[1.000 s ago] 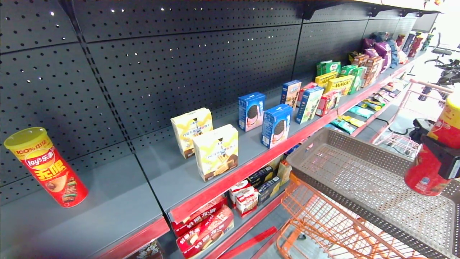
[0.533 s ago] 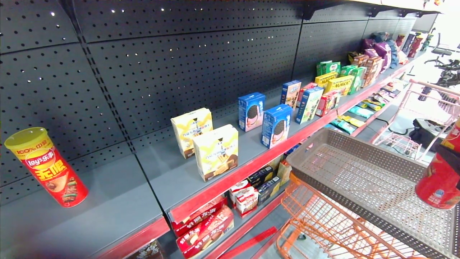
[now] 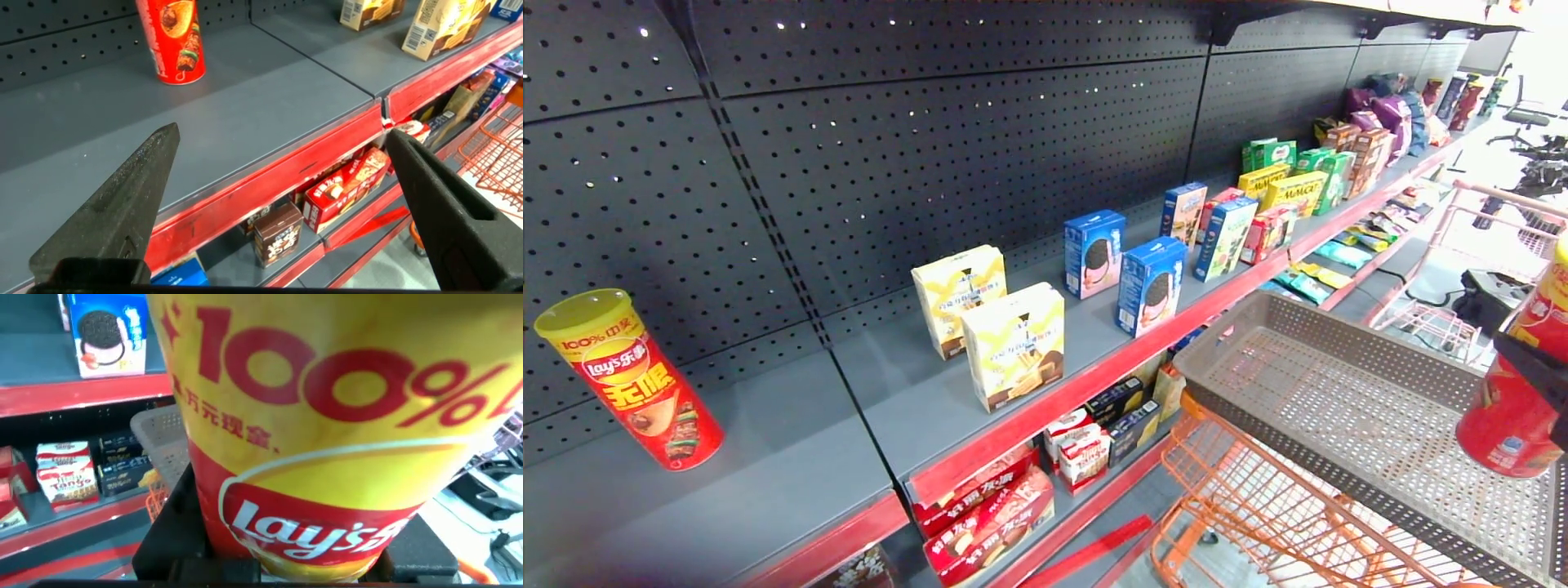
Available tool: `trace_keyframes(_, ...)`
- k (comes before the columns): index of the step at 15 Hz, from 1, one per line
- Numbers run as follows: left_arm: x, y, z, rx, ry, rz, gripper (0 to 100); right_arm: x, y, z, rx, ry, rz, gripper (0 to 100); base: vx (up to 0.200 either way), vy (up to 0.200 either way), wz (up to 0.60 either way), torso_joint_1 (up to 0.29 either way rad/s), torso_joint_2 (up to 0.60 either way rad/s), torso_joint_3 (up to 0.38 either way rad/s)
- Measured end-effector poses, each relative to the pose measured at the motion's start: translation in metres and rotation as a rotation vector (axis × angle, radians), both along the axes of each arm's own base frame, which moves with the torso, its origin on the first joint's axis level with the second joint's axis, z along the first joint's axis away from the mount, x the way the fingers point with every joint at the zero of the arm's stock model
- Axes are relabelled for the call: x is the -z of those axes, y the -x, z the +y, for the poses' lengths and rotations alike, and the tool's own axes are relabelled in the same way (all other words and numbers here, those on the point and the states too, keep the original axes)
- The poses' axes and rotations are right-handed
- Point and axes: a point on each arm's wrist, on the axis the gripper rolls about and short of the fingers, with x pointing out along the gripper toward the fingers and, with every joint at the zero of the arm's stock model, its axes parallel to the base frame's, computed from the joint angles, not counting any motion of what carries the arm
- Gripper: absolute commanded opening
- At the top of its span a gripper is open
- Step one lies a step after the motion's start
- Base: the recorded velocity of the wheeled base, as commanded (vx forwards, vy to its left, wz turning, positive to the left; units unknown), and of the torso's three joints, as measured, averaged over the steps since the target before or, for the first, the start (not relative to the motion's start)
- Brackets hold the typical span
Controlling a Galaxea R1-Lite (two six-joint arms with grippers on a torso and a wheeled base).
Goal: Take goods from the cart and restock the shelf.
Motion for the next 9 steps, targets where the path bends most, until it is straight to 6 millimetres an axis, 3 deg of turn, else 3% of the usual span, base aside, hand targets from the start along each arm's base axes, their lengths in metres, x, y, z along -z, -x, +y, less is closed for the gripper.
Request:
trace_keyframes(1,0.0000,0.0000,0.0000,0.001,0.000,0.000,100,0.0014,0.0005,0.0000,0.000,0.001,0.004,0,0.000,0.000,0.00,0.000,0.00,0.000)
trace_keyframes(9,0.0000,0.0000,0.0001,-0.002,0.003,0.000,100,0.0092,0.0037,0.0035,-0.029,0.002,0.022,0,0.000,0.000,0.60,0.002,0.00,0.003)
